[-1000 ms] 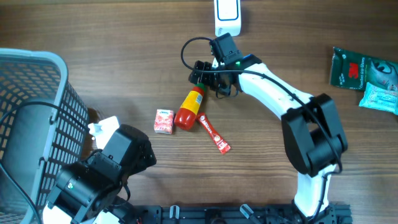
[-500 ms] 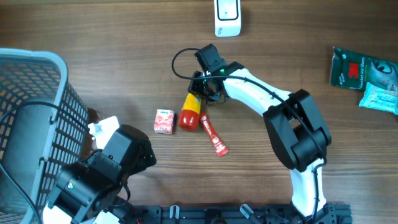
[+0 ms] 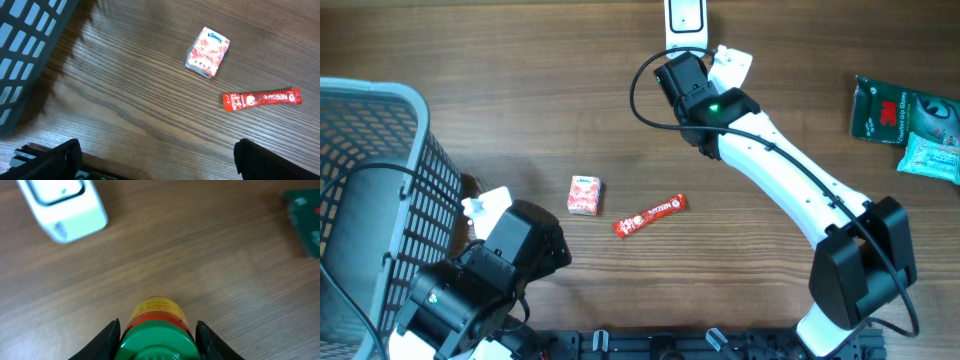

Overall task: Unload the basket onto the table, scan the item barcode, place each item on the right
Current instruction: 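Hold the sauce bottle up to the scanner and carry it right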

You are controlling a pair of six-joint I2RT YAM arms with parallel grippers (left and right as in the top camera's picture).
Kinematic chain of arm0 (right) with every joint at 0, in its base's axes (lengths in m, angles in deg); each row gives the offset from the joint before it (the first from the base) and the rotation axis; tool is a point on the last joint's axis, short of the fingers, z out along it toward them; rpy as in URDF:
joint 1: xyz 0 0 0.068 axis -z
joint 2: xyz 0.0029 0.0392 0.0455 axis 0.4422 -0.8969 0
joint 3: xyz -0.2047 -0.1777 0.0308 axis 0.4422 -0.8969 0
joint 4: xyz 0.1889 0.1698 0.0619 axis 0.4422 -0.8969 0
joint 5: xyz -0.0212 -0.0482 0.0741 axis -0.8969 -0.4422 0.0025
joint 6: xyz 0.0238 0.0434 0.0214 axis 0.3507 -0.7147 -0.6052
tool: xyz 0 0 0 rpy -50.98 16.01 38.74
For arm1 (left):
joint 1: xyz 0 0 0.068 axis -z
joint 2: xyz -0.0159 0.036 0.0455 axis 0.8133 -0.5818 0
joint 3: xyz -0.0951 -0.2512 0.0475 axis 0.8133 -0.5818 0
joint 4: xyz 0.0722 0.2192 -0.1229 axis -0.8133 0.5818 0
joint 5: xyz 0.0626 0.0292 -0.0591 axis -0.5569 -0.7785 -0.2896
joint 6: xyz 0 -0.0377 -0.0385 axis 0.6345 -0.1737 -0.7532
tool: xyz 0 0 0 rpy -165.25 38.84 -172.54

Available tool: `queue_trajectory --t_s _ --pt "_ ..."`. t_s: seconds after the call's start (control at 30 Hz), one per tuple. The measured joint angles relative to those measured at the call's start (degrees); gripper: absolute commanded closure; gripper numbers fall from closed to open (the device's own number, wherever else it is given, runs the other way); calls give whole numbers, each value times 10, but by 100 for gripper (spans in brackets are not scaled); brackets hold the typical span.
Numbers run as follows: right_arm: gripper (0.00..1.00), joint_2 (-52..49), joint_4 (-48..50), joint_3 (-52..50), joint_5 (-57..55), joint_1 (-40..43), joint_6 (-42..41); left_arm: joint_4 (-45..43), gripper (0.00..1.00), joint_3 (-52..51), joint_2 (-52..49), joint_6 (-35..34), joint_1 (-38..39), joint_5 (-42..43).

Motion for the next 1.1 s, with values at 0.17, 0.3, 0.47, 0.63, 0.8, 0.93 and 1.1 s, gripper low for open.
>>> queue_trajectory --t_s 0.17,0.3,0.47,0.63,0.8,0.93,1.1 --pt "71 0 1 -9 -36 0 -74 0 0 0 0 0 0 0" --pt "47 -8 1 -26 -19 0 -109 0 0 0 0 0 0 0" --pt "2 -18 -1 -26 54 0 -102 0 0 0 0 0 0 0" --pt "0 -10 -88 26 190 8 -56 0 0 0 0 0 0 0" --pt "0 113 -124 67 403 142 -51 0 0 0 0 0 0 0" --pt "0 101 -146 67 597 318 -58 0 0 0 0 0 0 0" --pt "0 -59 -162 47 796 402 20 0 0 0 0 0 0 0"
